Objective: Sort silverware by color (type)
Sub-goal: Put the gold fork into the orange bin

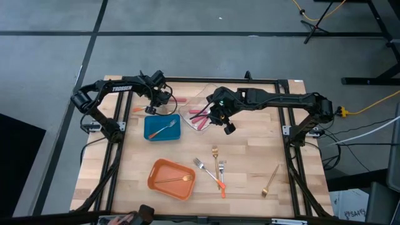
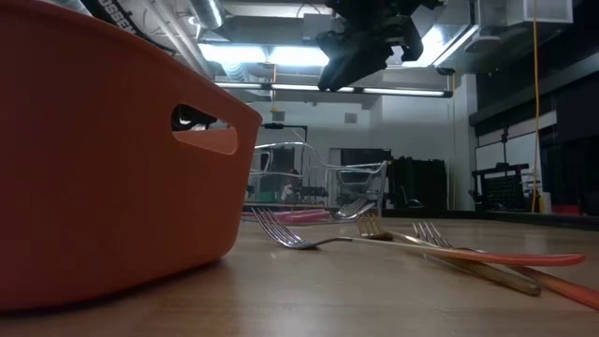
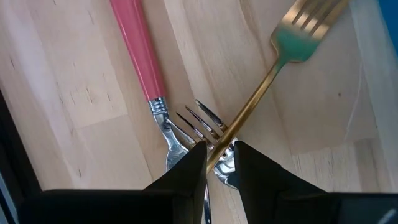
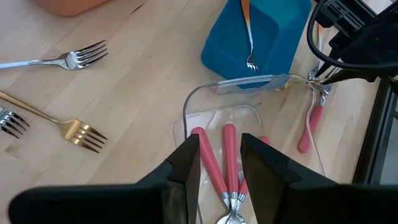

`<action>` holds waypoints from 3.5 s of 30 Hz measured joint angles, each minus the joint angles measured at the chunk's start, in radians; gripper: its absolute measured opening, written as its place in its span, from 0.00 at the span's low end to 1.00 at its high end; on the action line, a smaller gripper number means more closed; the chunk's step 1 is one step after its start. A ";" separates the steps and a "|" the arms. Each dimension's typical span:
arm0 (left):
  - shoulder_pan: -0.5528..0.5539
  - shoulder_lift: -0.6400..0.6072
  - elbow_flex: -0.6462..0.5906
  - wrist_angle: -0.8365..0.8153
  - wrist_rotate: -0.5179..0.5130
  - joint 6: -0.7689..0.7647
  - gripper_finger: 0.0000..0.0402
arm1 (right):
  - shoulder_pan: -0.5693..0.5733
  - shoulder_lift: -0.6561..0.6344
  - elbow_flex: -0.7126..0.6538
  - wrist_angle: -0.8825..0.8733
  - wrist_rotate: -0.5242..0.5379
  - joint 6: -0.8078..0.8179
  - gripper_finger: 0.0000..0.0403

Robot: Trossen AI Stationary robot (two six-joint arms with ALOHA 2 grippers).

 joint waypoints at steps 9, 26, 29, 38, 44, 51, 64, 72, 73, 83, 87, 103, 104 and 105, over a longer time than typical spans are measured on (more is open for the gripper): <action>0.000 0.000 0.000 -0.001 0.000 0.001 0.19 | 0.000 0.000 0.000 0.000 0.000 0.000 0.26; 0.000 -0.001 0.000 -0.011 -0.049 -0.027 0.19 | 0.000 0.000 0.000 0.000 0.000 0.000 0.26; 0.000 -0.001 0.000 -0.008 -0.027 -0.021 0.19 | 0.000 0.000 0.000 0.000 0.000 0.000 0.26; 0.000 -0.001 0.000 -0.008 0.002 0.105 0.19 | 0.000 0.000 0.000 0.000 0.000 0.000 0.26; 0.000 -0.002 -0.028 -0.002 0.001 0.144 0.19 | 0.000 0.000 0.000 0.000 0.000 0.000 0.26; -0.005 -0.004 -0.056 0.040 -0.014 0.152 0.19 | 0.000 0.000 0.000 0.000 0.000 0.000 0.26; -0.001 -0.003 -0.056 0.050 -0.016 0.157 0.19 | 0.000 0.000 0.000 0.001 0.000 0.000 0.26; -0.001 -0.002 -0.056 0.049 -0.019 0.158 0.10 | 0.000 0.000 0.000 0.001 0.000 0.000 0.26; -0.001 -0.002 -0.056 0.049 -0.019 0.158 0.08 | 0.000 0.000 0.000 0.001 0.000 0.000 0.26; -0.001 -0.002 -0.057 0.048 -0.021 0.160 0.00 | 0.000 0.000 0.000 0.000 0.000 0.000 0.26; -0.001 -0.002 -0.058 0.051 -0.020 0.155 0.00 | 0.000 0.000 0.000 0.000 0.000 0.000 0.26; 0.005 0.002 0.005 0.043 0.046 -0.009 0.00 | 0.000 0.000 0.000 0.001 0.000 0.000 0.26; 0.005 0.002 0.007 0.042 0.046 -0.009 0.00 | 0.000 0.000 0.000 0.001 0.000 0.000 0.26; 0.005 0.002 0.010 0.036 0.047 -0.009 0.00 | 0.000 0.000 0.000 0.000 0.000 0.000 0.26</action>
